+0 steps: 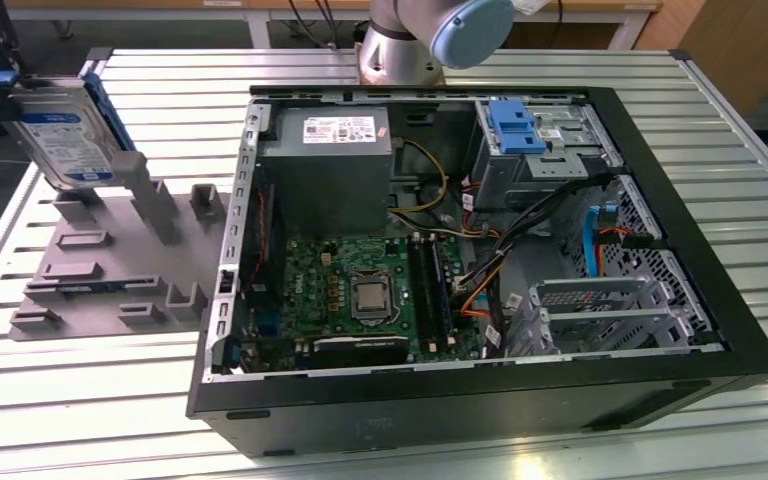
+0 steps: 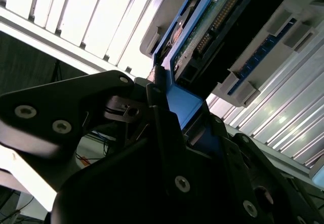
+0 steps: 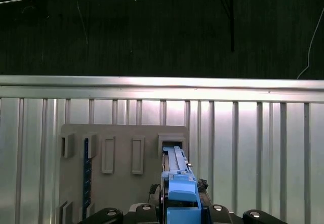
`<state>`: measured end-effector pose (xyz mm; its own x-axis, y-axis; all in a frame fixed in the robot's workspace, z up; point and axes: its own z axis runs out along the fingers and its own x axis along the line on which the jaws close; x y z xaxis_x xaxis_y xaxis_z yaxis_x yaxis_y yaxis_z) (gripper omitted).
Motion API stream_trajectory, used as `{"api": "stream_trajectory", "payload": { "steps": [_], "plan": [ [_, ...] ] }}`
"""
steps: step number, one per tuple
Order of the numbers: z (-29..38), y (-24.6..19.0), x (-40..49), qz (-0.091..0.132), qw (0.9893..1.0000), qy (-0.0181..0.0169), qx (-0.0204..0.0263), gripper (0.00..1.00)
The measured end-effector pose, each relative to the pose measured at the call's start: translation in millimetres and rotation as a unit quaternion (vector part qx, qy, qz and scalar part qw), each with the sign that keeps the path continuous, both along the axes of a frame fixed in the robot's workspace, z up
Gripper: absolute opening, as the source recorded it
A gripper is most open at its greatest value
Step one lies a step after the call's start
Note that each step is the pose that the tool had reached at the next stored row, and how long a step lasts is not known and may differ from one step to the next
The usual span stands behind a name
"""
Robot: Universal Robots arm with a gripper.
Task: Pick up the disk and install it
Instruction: 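Pick up the disk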
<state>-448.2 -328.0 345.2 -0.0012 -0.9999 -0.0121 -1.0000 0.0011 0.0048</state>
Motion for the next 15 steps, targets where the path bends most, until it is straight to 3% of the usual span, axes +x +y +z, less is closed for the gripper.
{"api": "stream_trajectory", "payload": {
  "steps": [15],
  "plan": [
    [4.1, 0.0, 0.0, 0.000, 1.0000, 0.0000, 0.0000, 0.36]
  ]
}}
